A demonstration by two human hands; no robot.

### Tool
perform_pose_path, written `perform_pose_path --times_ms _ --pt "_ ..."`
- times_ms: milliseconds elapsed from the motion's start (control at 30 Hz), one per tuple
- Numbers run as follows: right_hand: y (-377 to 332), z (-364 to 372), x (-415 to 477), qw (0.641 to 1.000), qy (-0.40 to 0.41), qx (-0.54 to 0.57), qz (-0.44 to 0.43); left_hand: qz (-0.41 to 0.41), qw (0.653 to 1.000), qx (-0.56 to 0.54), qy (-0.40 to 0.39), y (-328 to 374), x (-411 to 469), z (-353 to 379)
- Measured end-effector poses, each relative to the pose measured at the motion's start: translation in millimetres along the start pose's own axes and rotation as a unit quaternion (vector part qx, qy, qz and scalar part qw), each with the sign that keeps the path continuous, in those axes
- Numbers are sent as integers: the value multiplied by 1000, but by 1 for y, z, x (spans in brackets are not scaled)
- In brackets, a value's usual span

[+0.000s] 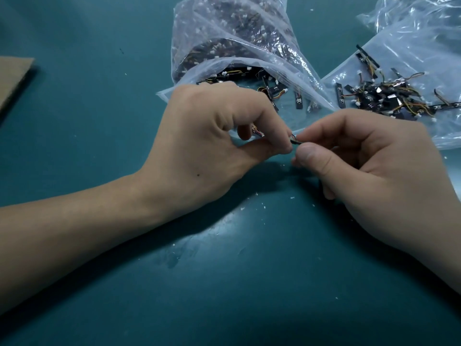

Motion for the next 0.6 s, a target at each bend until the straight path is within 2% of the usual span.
perform_pose_path --times_ms 133,267,467,600 --pt "-1 -1 -1 1000 -6 -15 -19 -6 1000 -12 10 3 -1 -1" --pt "1 0 -1 1000 -3 0 -27 10 999 33 25 10 0 0" --pt "1 -1 -2 999 3 -19 -45 14 996 82 -8 7 5 -2" --pt "2 -2 -3 997 15 -52 -53 24 997 59 -48 7 5 3"
Point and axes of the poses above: each hand's wrist, its own x-axis towards the middle knuckle, its own z-axis out of the palm, y = z × x, the point moved 3 cm from there along x, towards the middle knuckle, and after that the axes turned 13 degrees about -y, right-handed, at the moved point
